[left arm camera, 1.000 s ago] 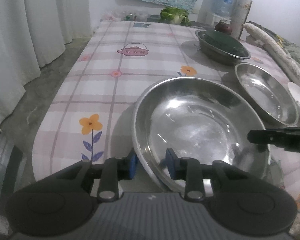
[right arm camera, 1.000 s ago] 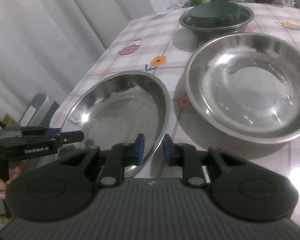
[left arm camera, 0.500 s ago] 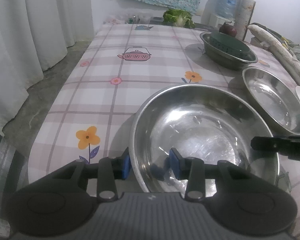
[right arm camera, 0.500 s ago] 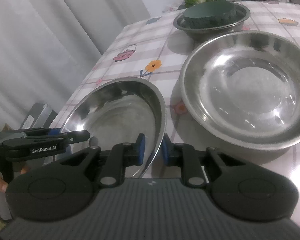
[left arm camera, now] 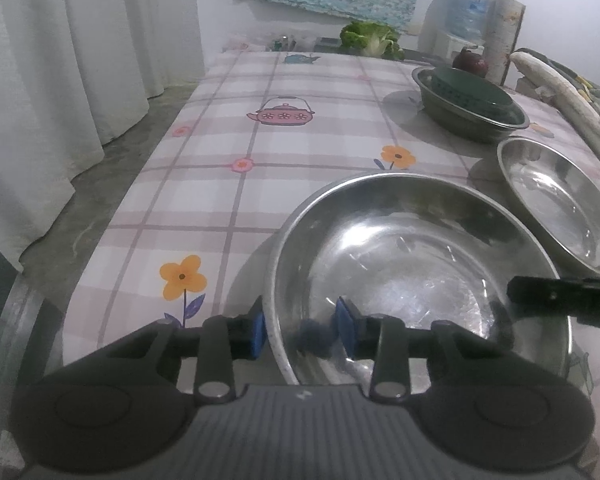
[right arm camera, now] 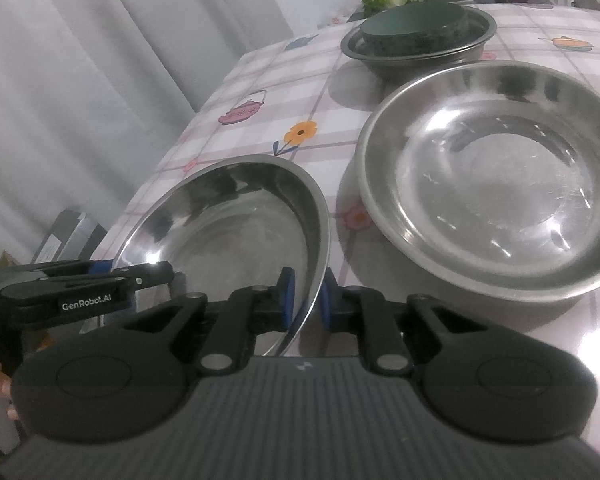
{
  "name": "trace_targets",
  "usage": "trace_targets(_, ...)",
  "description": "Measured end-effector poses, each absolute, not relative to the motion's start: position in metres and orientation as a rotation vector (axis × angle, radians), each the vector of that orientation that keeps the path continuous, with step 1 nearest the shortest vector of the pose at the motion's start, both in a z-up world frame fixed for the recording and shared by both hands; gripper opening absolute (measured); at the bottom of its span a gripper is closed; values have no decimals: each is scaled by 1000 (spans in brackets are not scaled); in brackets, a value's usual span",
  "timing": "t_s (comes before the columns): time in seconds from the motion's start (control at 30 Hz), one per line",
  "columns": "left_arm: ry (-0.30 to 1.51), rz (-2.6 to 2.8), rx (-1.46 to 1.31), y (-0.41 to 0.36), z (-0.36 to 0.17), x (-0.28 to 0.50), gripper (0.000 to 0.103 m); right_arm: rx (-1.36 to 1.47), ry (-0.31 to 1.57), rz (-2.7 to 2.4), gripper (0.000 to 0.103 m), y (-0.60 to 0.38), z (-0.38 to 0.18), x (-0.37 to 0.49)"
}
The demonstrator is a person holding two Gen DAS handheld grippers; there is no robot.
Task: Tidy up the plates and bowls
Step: 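Lift the large steel plate with both grippers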
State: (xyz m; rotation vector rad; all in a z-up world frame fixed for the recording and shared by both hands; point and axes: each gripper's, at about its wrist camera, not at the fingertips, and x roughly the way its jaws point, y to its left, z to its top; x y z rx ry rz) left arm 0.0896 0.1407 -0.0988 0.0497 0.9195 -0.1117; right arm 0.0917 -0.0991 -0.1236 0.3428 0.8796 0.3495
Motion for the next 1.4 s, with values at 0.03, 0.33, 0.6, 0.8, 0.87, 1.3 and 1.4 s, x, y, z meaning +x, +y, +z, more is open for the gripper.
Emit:
trace_targets(0.03,918,-112,47,141,-98,89,37,344,880,348,12,-99,-123,91)
trace_targets(0.33,914,-115,45,140,-92,82,35,342,867,346,12,-102,-117,88)
trace_targets(0.6,894,-118,44,140,-84,78,35,336,851,349,12,-103,-112,85)
trace_targets(0.8,876,-119,43,140,-77,75,35,340,835,353,12,-105,-107,83)
trace_targets(0.87,868,-120,43,139,-74,74,35,342,829,354,12,-106,-105,83)
trace_targets(1.3,815,-138,53,129,-53,73,35,358,787,345,12,-116,-89,79)
trace_targets(1.4,800,-148,62,124,-48,74,35,362,775,338,13,-122,-83,78)
